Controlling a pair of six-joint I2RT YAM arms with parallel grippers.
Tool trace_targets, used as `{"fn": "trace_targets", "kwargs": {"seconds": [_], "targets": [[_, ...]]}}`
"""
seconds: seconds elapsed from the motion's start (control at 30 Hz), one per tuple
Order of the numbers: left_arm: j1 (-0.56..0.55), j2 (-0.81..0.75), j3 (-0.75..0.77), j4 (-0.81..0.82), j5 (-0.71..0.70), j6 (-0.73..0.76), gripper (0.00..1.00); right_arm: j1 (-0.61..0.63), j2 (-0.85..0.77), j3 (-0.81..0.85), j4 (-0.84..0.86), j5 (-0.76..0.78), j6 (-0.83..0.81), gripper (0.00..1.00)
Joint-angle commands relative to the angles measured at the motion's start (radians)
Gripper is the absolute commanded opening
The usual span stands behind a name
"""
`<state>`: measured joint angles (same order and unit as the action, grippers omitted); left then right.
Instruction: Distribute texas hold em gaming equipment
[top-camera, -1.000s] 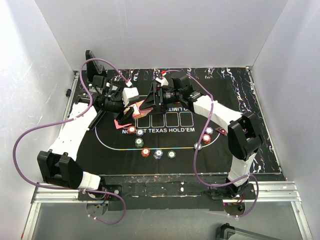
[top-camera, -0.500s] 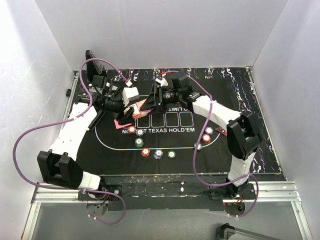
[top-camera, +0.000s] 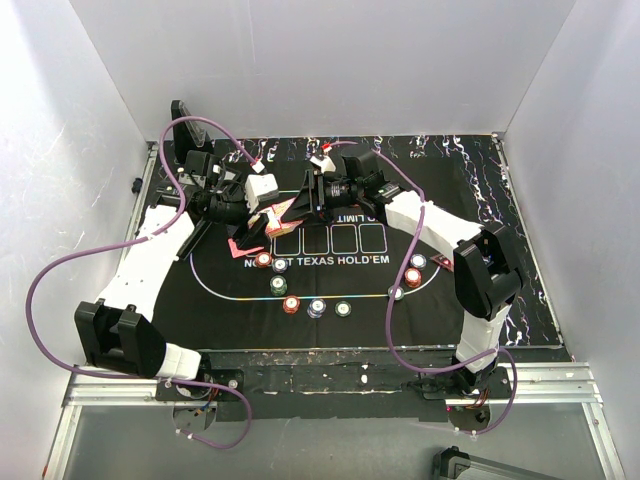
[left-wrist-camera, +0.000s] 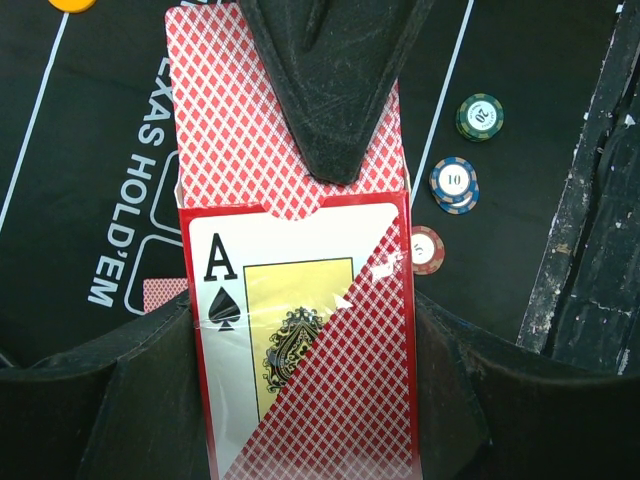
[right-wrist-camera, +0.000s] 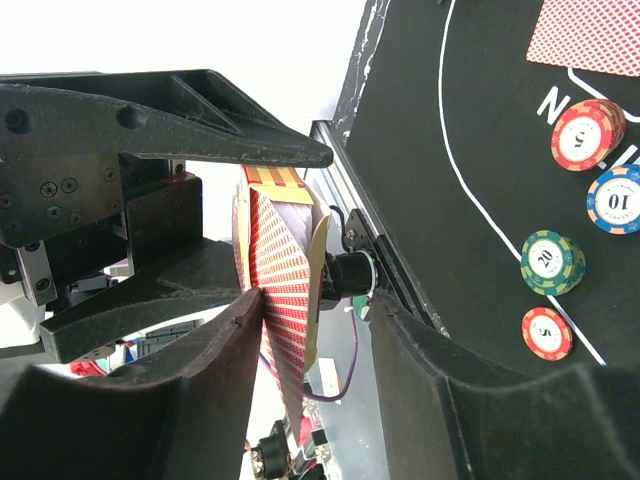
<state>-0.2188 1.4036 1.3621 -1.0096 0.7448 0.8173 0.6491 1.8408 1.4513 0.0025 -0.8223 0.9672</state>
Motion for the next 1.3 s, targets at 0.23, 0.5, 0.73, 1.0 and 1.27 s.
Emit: {"fn": "trace_targets", "kwargs": {"seconds": [0.23, 0.5, 0.73, 1.0, 1.27], "targets": [[0.004, -0.049, 0.015, 0.039, 0.036, -0.007, 0.0, -0.017, -0.044, -0.009, 0.01, -0.009, -0.016, 0.47], [0.006, -0.055, 0.005, 0.049, 0.041, -0.015, 0.0, -0.045, -0.075, -0.042, 0.025, -0.011, -0.013, 0.45], [0.004, -0.057, 0.003, 0.057, 0.044, -0.017, 0.0, -0.074, -0.107, -0.068, 0.036, -0.012, -0.002, 0.36], [0.004, -0.058, -0.004, 0.059, 0.047, -0.015, 0.0, -0.12, -0.143, -0.088, 0.047, -0.018, 0.01, 0.17], [0.004, -0.055, -0.008, 0.055, 0.037, -0.01, 0.0, -0.255, -0.16, -0.089, 0.07, -0.05, 0.033, 0.01]]}}
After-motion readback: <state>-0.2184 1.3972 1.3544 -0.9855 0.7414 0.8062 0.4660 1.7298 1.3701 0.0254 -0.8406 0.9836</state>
